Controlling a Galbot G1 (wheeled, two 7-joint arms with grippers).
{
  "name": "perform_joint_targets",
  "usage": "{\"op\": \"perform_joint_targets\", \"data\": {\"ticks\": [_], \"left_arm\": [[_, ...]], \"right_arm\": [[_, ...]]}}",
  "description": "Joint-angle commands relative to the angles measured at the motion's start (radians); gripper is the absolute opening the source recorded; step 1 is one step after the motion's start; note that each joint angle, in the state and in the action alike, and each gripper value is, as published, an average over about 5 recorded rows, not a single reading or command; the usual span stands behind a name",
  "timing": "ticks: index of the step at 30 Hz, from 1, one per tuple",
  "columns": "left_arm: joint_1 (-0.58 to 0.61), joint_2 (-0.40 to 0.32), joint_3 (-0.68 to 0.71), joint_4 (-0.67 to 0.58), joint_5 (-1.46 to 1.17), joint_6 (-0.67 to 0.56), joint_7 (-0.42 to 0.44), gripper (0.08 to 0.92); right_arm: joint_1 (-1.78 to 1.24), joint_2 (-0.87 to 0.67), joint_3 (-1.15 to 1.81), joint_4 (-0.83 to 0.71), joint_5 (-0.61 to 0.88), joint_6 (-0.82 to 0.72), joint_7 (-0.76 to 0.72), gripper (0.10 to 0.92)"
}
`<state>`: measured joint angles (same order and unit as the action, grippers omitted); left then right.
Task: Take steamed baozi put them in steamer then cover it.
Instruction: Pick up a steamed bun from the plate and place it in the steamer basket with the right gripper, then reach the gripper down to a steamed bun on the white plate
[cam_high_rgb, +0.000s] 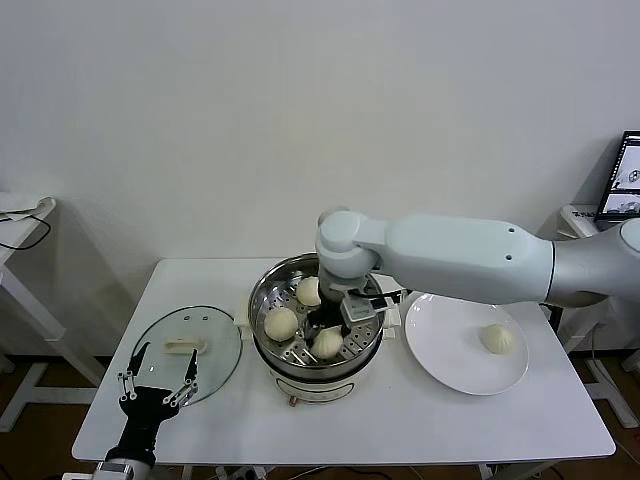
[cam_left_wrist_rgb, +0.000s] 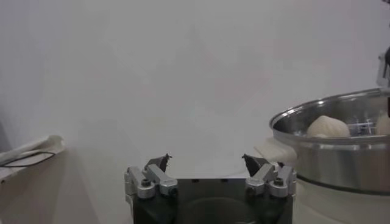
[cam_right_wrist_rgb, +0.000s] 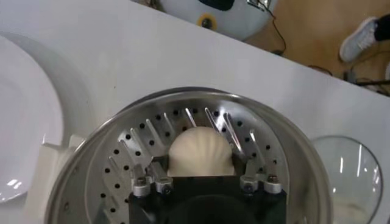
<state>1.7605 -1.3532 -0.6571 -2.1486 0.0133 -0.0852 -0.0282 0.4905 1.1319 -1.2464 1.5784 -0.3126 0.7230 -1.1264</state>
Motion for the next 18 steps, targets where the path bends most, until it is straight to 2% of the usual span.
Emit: {"op": "perform_joint_targets", "data": {"ticks": [1,8,12,15,18], "left_arm": [[-0.005,-0.001,0.001,0.003,-0.001,0.002,-0.001,0.823],[-0.004,0.0,-0.001,0.003,-0.001,0.003,-0.001,0.823],[-0.004,0.0,0.001,0.0,-0.001,0.004,-0.001,0.823],[-0.005,0.001,0.002,-0.001,-0.001,0.006,-0.001,0.823],[-0.007,0.002,0.004,0.0,-0.001,0.008,-0.001,0.823]], "right_arm": [[-0.047,0.013,0.01,-0.003,-0.057,0.025,0.011,0.717],[-0.037,-0.009,0.065,-0.003,-0.088,0.027,0.024,0.817],[-0.023,-0.063,0.147,-0.005,-0.055,0.015,-0.001,0.822],[0.011,-0.138,0.18,-0.018,0.08,-0.063,-0.048,0.823],[0.067,-0.241,0.173,-0.056,0.269,-0.249,-0.092,0.823]]}}
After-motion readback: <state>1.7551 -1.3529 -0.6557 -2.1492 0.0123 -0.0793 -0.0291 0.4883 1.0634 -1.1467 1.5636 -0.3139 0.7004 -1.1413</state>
